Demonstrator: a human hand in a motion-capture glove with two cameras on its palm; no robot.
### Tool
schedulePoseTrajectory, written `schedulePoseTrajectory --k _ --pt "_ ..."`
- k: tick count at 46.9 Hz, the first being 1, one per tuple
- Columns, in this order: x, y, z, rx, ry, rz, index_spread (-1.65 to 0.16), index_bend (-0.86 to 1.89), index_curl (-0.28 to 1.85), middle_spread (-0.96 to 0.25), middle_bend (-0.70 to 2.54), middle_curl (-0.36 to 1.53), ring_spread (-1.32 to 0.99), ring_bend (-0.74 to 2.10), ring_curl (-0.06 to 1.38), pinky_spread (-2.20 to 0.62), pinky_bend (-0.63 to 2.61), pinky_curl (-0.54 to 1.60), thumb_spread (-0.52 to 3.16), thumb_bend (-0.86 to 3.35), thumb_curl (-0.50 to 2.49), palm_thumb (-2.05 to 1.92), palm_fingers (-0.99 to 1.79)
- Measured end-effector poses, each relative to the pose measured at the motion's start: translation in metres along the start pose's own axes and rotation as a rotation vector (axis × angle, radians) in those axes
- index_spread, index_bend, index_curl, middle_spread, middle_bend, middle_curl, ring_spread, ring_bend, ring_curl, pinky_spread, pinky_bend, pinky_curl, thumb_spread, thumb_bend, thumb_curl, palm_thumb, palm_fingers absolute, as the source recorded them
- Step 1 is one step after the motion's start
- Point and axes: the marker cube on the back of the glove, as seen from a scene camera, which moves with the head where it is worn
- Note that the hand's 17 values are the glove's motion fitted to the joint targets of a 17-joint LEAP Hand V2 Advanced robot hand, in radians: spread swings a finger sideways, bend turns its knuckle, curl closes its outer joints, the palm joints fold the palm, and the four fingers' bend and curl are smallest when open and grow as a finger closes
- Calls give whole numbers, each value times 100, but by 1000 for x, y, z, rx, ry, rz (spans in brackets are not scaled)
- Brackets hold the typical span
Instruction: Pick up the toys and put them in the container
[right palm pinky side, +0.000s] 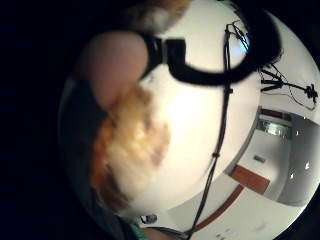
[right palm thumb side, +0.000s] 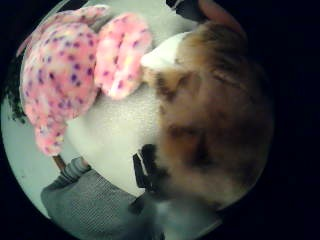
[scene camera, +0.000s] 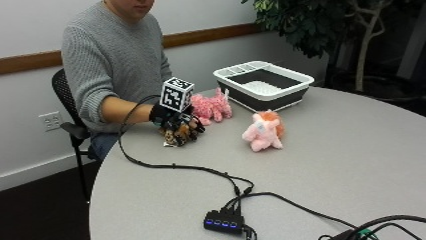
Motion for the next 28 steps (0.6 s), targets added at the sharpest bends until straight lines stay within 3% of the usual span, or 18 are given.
schedulePoseTrajectory --k 6,9,17,22,28 --pt "1 -1 1 19 -4 13 -41 17 34 -19 10 19 -19 55 27 5 100 38 118 -3 27 -1 10" --pt "2 -2 2 112 -33 14 -42 23 37 -19 12 18 -21 61 29 4 99 38 118 -1 28 2 17" --pt "6 -2 3 447 -130 -15 -42 32 40 -26 39 26 -35 97 37 -12 71 28 128 13 38 29 76" --pt "12 -7 -9 492 -210 -39 -41 37 45 -30 51 32 -39 102 42 -26 76 31 117 19 47 46 103" --pt "23 -10 -65 528 -316 -38 -39 45 54 -32 60 39 -41 106 47 -34 76 35 106 21 55 55 109"
